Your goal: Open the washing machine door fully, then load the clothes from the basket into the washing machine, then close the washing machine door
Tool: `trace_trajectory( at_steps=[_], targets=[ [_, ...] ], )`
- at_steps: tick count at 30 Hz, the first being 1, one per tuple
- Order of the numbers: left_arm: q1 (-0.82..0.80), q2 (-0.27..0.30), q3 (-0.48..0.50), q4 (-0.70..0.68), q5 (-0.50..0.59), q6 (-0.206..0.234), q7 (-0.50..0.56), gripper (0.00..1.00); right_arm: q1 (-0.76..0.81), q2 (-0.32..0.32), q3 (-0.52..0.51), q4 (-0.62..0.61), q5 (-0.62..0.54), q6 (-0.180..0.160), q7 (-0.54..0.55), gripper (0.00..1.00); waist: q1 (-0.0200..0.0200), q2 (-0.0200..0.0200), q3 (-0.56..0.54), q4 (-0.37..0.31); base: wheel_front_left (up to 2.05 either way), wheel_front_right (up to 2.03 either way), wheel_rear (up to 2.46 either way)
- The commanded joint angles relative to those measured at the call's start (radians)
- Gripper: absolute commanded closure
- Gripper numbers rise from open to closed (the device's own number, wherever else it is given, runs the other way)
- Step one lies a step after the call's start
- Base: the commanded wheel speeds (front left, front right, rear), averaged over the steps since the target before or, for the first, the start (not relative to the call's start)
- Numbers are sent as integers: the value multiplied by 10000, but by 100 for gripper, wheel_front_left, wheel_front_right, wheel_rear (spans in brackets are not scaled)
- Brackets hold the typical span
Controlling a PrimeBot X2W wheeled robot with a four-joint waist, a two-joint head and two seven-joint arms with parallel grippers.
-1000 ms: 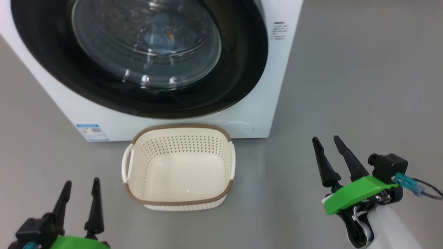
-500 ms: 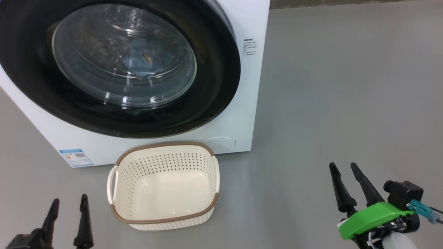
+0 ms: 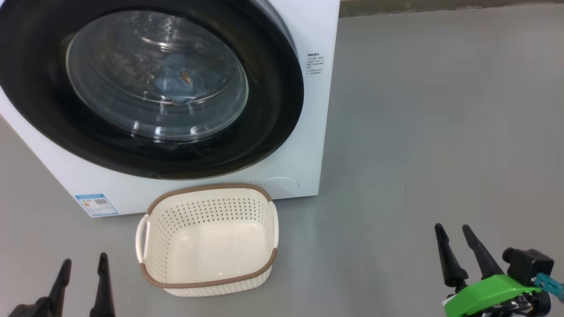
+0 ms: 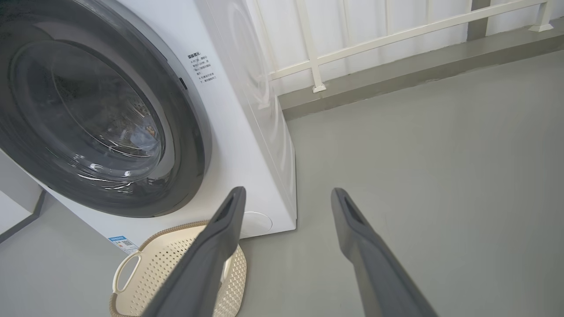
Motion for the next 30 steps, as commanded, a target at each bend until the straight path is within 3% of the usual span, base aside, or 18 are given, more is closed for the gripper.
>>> trace_trajectory(
  at_steps=[1,21,22,30],
  targets=[
    [-121,243,410,-293,149,-15,-63,0,43,-58,149,-257,-128,4,-48,0,0,-1,-2,8,0,0,0],
    [-192,187,422,-209,155,-15,-63,0,-14,64,97,-286,-186,4,-48,0,0,-1,74,17,0,0,0],
    [13,-6,60,-15,98,0,0,100,91,115,-109,-25,-145,0,0,100,0,-1,76,18,0,0,0],
    [131,-453,-24,617,-184,2,98,100,286,388,-62,562,87,0,92,100,1,-1,71,27,0,0,0]
  ],
)
